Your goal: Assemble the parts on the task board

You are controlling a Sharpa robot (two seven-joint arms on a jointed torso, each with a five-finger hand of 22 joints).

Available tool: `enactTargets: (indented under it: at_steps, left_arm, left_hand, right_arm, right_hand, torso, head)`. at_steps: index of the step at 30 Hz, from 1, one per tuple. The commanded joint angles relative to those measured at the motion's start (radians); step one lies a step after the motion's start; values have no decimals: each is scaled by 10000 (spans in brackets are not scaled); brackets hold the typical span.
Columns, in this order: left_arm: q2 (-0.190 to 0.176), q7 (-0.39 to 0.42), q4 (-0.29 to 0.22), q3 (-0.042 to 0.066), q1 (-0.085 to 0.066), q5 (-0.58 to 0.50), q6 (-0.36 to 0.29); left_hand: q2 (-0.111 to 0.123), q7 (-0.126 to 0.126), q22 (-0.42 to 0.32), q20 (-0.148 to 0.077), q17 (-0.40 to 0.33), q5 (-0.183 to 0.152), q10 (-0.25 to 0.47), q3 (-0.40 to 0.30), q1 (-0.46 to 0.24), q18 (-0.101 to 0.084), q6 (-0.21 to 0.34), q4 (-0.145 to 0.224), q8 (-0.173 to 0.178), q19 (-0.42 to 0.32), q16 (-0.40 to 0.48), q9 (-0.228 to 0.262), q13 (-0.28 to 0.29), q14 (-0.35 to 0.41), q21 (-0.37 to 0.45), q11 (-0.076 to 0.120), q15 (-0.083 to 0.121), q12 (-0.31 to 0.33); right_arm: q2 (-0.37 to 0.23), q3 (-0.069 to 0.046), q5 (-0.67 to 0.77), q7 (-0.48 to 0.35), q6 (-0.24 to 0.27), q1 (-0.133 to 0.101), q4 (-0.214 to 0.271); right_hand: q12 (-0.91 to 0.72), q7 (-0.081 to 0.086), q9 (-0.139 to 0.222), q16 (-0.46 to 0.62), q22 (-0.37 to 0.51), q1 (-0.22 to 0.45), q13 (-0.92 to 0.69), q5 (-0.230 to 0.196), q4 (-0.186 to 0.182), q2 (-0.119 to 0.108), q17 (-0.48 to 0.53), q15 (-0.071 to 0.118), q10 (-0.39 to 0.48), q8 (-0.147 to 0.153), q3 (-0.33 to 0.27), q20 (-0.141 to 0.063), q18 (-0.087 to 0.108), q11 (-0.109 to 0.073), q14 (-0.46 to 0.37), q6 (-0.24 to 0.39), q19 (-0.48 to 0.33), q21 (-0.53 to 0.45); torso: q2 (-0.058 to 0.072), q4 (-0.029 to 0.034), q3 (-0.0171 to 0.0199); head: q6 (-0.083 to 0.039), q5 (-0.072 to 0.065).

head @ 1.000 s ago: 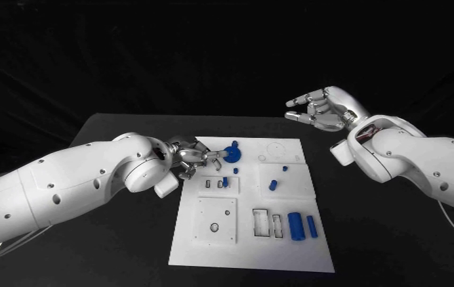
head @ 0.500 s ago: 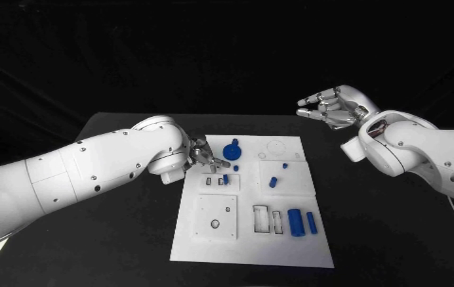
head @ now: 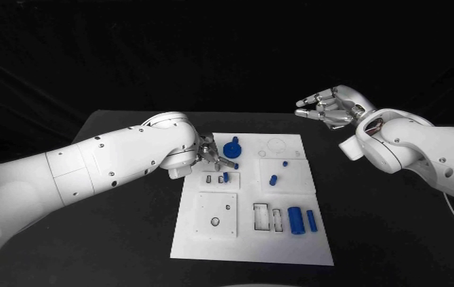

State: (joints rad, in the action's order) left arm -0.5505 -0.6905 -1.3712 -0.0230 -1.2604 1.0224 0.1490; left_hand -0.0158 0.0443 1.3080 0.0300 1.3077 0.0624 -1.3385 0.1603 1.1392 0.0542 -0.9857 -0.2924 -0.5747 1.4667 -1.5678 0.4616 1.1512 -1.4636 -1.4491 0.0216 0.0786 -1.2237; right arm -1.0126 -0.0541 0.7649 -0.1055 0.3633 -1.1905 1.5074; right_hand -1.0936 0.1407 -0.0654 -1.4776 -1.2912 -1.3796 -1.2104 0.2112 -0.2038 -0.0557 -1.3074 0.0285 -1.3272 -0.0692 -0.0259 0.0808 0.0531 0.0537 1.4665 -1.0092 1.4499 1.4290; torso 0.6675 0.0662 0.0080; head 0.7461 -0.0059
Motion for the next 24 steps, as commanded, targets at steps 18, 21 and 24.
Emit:
enactTargets:
  at_steps: [18,21,24]
  left_arm:
    - [487,-1049,493,-147,-3,151,852]
    - [528,-1047,528,-156,-1,151,895]
    - [566,-1042,542,-160,2,151,928]
  left_hand:
    - [-125,-35,861,-84,2631,14,-208,0,121,-184,173,5,-332,477,-30,385,261,-1072,-231,67,92,-272]
    - [-137,-46,880,-90,2631,22,-213,-23,135,-187,182,12,-378,481,-30,446,270,-1072,-243,76,99,-280]
    - [-148,-53,889,-94,2631,34,-218,-54,176,-188,203,22,-411,481,-30,498,282,-1072,-247,83,104,-289]
  right_arm:
    - [127,11,39,81,-288,0,-87]
    - [148,11,39,60,-278,0,-106]
    - [167,11,40,49,-274,1,-124]
  right_hand:
    - [42,-16,-17,50,21,8,12,160,8,80,-868,-41,48,-33,-85,-14,68,-22,646,51,-38,-71]
    - [46,-17,-17,50,18,9,18,179,10,86,-869,-40,50,-34,-88,-14,67,-23,647,51,-35,-70]
    - [46,-17,-17,50,18,9,18,179,10,86,-869,-40,50,-34,-88,-14,67,-23,647,51,-35,-70]
  torso:
    - [9,8,-3]
    - [4,17,0]
    - [6,17,-3]
  head:
    - [131,-62]
    - [148,-55]
    - [154,-48]
